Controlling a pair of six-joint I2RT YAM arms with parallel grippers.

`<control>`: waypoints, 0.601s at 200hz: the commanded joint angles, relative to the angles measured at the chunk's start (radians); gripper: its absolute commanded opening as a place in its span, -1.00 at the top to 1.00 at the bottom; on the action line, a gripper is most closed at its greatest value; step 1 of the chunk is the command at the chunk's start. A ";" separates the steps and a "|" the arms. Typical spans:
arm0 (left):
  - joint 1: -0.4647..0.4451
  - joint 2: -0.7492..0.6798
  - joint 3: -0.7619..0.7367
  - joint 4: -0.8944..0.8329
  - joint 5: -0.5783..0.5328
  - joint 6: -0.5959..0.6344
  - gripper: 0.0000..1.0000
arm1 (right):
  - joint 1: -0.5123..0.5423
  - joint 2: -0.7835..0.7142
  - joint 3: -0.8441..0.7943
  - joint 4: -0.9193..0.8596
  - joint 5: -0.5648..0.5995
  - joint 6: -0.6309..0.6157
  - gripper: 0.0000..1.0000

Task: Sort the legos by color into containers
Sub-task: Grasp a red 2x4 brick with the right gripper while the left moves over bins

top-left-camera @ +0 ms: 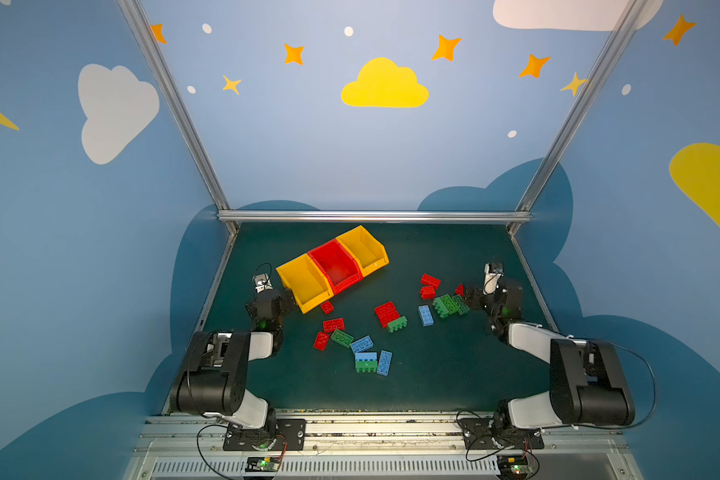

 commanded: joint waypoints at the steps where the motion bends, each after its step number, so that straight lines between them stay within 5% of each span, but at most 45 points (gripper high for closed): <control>1: -0.008 -0.088 0.126 -0.237 -0.021 0.018 -1.00 | 0.015 -0.078 0.197 -0.417 0.154 0.133 -0.94; 25: -0.047 -0.182 0.269 -0.479 -0.076 0.030 -1.00 | 0.023 -0.084 0.355 -0.680 0.159 0.202 -0.94; 47: -0.094 -0.279 0.356 -0.630 -0.060 -0.042 -1.00 | 0.048 -0.094 0.385 -0.716 0.141 0.195 -0.94; 83: -0.322 -0.386 0.379 -0.688 -0.133 -0.141 -1.00 | 0.097 -0.030 0.480 -0.825 0.105 0.217 -0.94; 120: -0.487 -0.321 0.493 -0.837 -0.146 -0.243 -1.00 | 0.163 0.140 0.644 -0.980 0.041 0.240 -0.89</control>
